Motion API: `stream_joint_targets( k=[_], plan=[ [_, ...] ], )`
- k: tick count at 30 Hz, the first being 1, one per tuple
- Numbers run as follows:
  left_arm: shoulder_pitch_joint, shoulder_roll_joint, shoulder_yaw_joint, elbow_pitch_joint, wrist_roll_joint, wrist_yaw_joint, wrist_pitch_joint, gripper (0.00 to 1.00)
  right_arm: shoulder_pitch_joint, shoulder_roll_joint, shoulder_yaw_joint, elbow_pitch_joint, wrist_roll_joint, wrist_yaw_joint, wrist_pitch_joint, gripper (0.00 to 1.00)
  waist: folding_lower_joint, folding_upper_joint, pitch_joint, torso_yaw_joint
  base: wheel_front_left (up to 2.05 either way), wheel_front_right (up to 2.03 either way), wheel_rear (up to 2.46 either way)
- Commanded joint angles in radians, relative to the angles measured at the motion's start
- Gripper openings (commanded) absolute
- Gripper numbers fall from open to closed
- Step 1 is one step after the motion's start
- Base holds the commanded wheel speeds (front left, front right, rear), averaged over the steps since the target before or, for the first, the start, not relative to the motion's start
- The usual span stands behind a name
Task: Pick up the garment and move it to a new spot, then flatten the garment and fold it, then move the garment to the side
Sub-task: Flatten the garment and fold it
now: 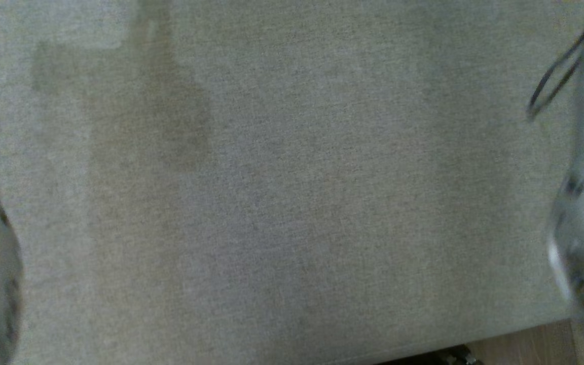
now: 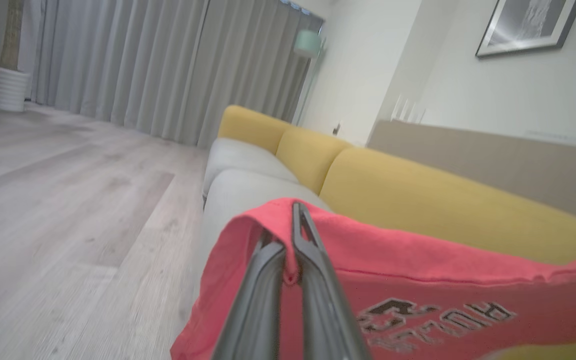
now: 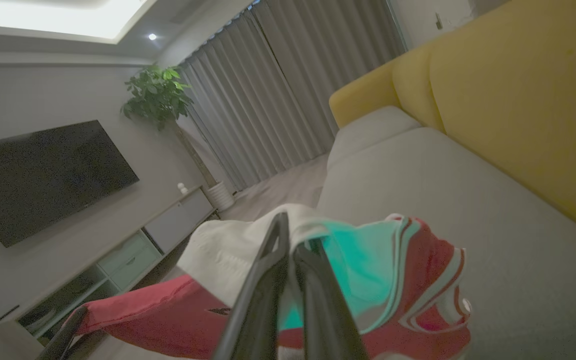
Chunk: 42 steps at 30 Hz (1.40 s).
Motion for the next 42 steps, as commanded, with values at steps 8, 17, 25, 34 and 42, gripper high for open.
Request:
stream_joint_targets(
  k=[8, 17, 25, 34, 42],
  plan=[
    [0.517, 0.093, -0.105, -0.090, -0.080, -0.014, -0.080, 0.00, 0.626, -0.030, 0.050, -0.270, -0.071, 0.008, 0.077, 0.00, -0.0006, 0.0001, -0.102, 0.011, 0.00, 0.00, 0.00],
    [1.052, 0.118, -0.093, -0.355, -0.144, 0.061, -0.066, 0.00, 1.189, -0.056, -0.015, -0.584, -0.105, 0.008, 0.221, 0.00, -0.0006, 0.0001, -0.219, 0.042, 0.00, 0.00, 0.00],
    [1.463, 0.096, -0.123, -0.679, -0.174, 0.194, 0.003, 0.00, 1.545, -0.018, -0.106, -0.803, -0.144, 0.008, 0.293, 0.00, -0.0006, 0.0001, -0.245, 0.051, 0.00, 0.00, 0.00],
    [1.460, 0.149, -0.119, -0.883, -0.251, 0.271, 0.225, 0.00, 1.451, 0.000, -0.126, -0.846, -0.162, 0.008, 0.421, 0.00, -0.0006, 0.0001, -0.199, 0.066, 0.00, 0.00, 0.00],
    [1.204, 0.194, -0.102, -0.854, -0.361, 0.313, 0.467, 0.00, 1.163, 0.003, -0.160, -0.742, -0.169, 0.008, 0.612, 0.00, -0.0006, 0.0001, -0.145, 0.090, 0.00, 0.00, 0.00]
  ],
)
